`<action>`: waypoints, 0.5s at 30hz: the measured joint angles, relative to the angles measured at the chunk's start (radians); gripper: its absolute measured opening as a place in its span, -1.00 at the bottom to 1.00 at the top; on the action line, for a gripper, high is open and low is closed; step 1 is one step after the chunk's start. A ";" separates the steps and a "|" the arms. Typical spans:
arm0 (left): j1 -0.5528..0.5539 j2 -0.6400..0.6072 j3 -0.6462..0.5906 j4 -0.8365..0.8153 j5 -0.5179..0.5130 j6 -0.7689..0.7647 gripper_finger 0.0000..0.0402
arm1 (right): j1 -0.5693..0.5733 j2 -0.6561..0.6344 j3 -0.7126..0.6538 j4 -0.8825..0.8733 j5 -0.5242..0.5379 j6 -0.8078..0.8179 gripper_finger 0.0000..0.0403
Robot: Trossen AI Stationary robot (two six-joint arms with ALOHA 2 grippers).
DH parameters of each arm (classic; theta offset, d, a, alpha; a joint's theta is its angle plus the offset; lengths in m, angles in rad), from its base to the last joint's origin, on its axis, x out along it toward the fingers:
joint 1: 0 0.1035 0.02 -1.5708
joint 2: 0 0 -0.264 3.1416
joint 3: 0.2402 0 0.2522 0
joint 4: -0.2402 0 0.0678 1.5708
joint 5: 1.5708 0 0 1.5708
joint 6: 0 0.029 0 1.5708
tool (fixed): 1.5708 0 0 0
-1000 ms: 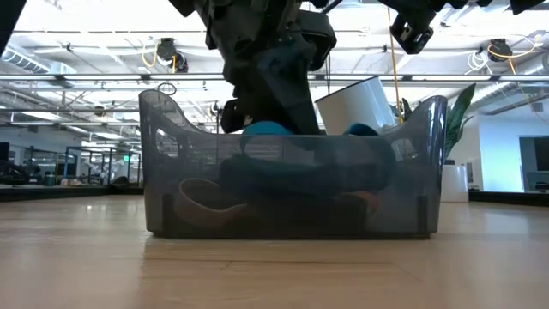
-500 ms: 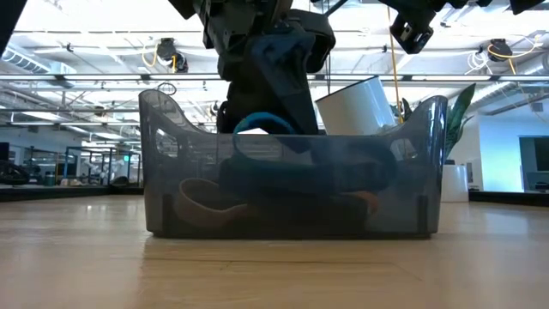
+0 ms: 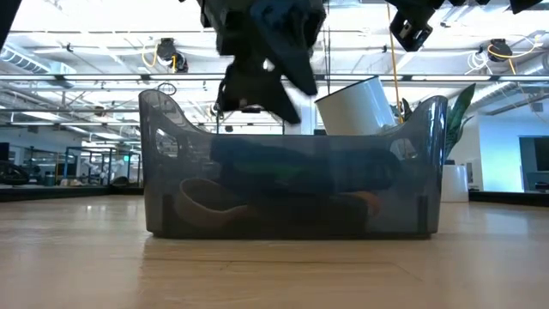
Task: Pick and place rubber bands into bin
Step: Return to Home Position
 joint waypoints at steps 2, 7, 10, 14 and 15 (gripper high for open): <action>0.002 -0.032 0.000 -0.006 -0.023 0.014 -0.13 | 0.000 -0.003 0.000 0.008 0.000 0.000 -0.02; 0.000 -0.135 0.000 -0.080 -0.089 0.066 -0.13 | 0.000 -0.029 0.000 0.006 -0.004 -0.006 -0.02; -0.014 -0.231 -0.001 -0.141 -0.198 0.105 -0.13 | 0.000 -0.077 0.000 -0.020 -0.003 -0.032 -0.02; -0.045 -0.387 0.000 -0.186 -0.391 0.158 -0.13 | 0.000 -0.137 0.000 -0.021 -0.002 -0.082 -0.02; -0.054 -0.421 0.000 -0.202 -0.428 0.178 -0.13 | 0.000 -0.148 0.000 -0.022 -0.001 -0.087 -0.02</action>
